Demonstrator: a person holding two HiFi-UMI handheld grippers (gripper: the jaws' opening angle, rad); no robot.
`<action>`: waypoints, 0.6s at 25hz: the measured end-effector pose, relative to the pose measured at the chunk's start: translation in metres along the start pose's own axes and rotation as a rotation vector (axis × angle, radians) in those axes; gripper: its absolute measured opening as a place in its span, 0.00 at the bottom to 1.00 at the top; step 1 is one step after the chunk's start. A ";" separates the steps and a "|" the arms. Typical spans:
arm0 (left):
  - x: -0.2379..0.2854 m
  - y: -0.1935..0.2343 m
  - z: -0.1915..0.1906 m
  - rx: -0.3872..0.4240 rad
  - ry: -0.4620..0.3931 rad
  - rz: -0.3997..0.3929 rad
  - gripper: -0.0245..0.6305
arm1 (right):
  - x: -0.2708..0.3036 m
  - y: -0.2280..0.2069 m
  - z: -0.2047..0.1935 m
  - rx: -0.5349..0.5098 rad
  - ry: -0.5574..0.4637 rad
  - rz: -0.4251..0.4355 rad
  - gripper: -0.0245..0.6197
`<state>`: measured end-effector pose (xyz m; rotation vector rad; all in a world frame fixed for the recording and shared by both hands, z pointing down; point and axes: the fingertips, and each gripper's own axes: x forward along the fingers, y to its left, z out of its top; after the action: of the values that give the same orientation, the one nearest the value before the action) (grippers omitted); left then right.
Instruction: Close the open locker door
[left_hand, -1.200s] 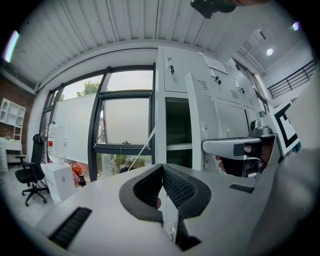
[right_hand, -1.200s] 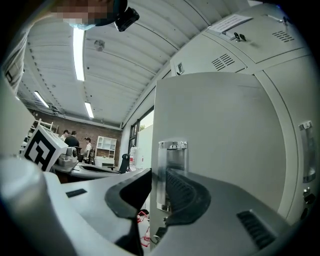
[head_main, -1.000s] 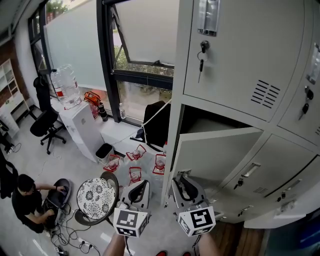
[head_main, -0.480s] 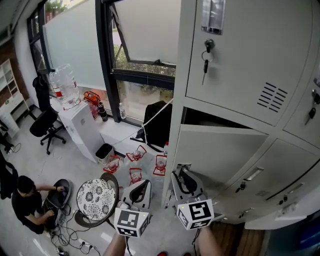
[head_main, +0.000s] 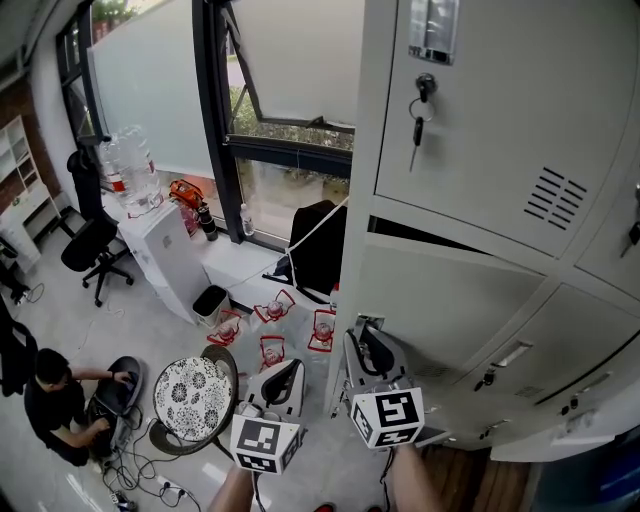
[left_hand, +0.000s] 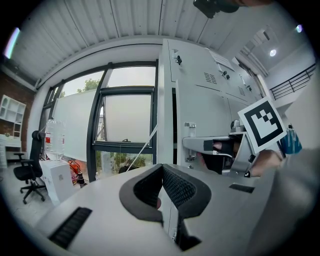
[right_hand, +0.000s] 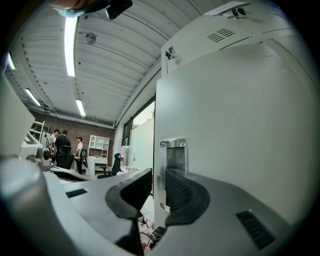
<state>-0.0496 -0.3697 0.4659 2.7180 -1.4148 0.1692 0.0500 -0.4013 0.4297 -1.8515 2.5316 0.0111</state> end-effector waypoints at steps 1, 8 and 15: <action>0.001 0.000 0.000 0.000 0.001 0.000 0.07 | 0.002 -0.001 0.000 -0.001 0.000 -0.003 0.17; 0.005 0.000 -0.002 -0.002 0.009 0.005 0.07 | 0.013 -0.010 0.000 -0.004 -0.001 -0.029 0.17; 0.007 0.000 -0.004 -0.006 0.012 0.011 0.07 | 0.022 -0.018 0.000 -0.009 -0.002 -0.060 0.18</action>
<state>-0.0462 -0.3747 0.4709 2.7002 -1.4246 0.1811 0.0600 -0.4278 0.4296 -1.9284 2.4782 0.0237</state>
